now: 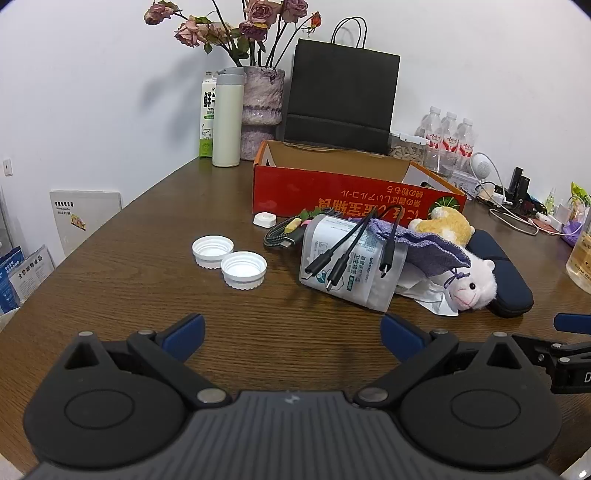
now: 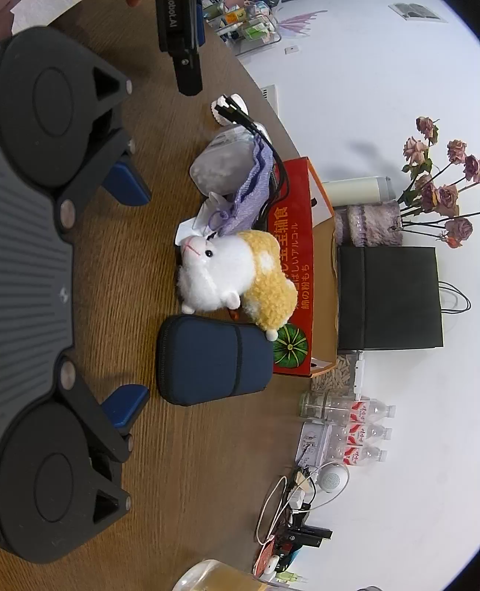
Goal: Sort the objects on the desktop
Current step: 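Reach the left gripper to a white bottle cap while the right gripper reaches the navy case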
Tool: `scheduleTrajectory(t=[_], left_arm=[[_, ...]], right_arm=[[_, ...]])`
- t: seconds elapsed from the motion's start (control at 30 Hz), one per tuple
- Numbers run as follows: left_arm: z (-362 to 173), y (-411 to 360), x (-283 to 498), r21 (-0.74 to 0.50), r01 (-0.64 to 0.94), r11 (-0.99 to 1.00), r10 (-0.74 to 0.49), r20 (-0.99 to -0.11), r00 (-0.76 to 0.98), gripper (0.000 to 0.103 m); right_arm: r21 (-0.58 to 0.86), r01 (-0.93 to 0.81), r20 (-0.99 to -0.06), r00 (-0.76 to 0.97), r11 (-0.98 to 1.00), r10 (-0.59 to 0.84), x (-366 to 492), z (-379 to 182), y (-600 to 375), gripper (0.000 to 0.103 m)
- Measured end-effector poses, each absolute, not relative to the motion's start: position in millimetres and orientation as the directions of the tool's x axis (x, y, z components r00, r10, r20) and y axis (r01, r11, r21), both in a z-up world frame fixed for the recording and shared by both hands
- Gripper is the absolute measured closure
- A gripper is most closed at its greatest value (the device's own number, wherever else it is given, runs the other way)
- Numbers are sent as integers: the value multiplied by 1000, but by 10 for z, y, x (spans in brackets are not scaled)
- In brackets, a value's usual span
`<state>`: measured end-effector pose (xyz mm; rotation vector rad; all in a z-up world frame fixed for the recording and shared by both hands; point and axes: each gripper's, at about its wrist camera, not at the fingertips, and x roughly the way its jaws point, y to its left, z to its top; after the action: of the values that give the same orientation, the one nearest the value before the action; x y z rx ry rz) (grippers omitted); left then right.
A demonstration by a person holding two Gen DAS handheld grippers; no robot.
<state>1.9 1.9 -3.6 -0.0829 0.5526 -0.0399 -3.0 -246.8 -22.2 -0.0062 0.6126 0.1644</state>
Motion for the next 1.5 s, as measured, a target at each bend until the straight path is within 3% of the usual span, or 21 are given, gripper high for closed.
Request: scheduleTrajectory(t=[0.47,1.07,1.5], left_arm=[[-61,132,156,-93,-41,995,-15,-530,848,0],[-40,450,648,-22,-200,980,158,-531,832,0],[-150,461,882,-29,-163,986,119,-563,818,0]], right_arm=[[42,-132,-579,805,990,132,58,-275,-2530,0],[26,-56,-521,851,998,62,585,-121,-2804,3],[11,-63,-537,841,998,59,1092,-141,-2776,11]])
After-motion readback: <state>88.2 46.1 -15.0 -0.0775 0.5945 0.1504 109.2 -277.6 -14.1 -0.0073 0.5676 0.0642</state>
